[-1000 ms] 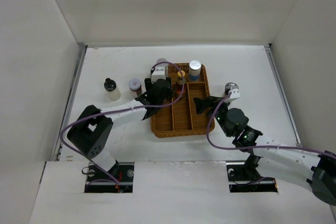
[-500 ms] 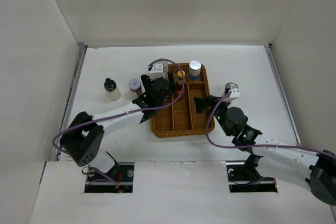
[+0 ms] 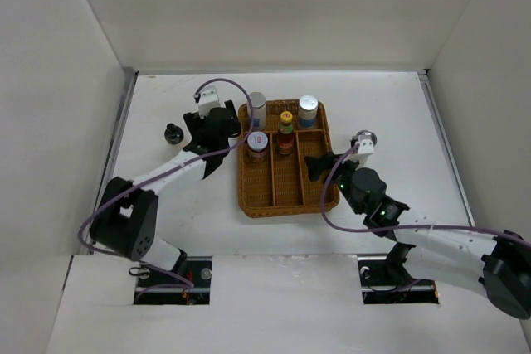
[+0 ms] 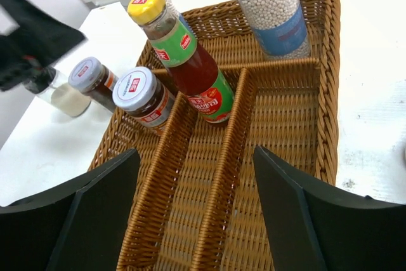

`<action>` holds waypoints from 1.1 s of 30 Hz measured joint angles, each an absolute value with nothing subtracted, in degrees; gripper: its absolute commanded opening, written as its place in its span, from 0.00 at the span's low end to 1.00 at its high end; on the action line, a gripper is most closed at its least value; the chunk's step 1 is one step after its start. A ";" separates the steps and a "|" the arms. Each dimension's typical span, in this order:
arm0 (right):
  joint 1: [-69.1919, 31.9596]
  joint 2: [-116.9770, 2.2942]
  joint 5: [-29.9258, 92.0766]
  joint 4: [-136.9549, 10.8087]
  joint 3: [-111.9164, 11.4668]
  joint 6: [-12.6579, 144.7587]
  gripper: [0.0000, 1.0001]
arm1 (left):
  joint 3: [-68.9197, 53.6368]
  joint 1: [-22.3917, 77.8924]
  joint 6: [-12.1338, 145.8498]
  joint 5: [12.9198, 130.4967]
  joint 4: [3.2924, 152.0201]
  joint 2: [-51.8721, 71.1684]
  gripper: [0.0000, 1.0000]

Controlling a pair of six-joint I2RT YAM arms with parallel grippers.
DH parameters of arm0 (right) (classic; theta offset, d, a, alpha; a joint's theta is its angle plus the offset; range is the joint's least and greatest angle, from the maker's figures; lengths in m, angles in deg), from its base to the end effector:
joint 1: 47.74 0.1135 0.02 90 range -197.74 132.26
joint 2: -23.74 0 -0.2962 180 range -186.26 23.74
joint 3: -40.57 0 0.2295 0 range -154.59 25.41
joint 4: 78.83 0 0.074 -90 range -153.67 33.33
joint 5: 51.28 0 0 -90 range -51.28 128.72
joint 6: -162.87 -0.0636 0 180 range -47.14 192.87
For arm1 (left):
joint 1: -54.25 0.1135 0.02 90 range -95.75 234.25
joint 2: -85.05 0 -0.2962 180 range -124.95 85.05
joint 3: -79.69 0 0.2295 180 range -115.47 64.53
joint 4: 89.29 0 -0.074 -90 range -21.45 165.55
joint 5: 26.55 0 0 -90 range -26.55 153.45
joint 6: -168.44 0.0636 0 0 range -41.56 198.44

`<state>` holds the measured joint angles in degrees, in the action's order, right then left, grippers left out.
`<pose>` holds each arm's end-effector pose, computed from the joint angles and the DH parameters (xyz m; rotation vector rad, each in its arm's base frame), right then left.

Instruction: Organize the condiment bottles

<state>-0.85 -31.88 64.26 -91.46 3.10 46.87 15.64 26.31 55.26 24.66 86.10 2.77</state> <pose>0.1578 0.1284 0.2738 0.0350 1.6915 0.5917 0.2944 -0.1110 0.2873 -0.3512 1.8454 0.0570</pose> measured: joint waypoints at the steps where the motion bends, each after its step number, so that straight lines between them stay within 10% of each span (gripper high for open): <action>1: -0.85 -31.92 64.19 -91.46 3.10 46.87 0.81 | 14.81 27.09 55.26 25.43 85.36 0.78 0.88; 13: -1.00 -32.25 63.69 -91.53 3.10 46.82 0.85 | 11.34 31.11 55.21 29.34 83.26 -8.13 0.83; 20: -1.42 -32.25 63.38 -91.55 3.10 46.32 0.85 | 11.58 31.29 54.91 30.08 83.74 -8.24 0.50; 27: -1.66 -32.27 63.12 -91.53 3.10 46.21 0.85 | 13.44 31.31 54.82 31.33 84.26 -6.67 0.67; 33: -1.66 -32.27 63.12 -91.53 3.10 46.19 0.85 | 15.03 31.31 54.60 32.51 83.56 -6.52 0.63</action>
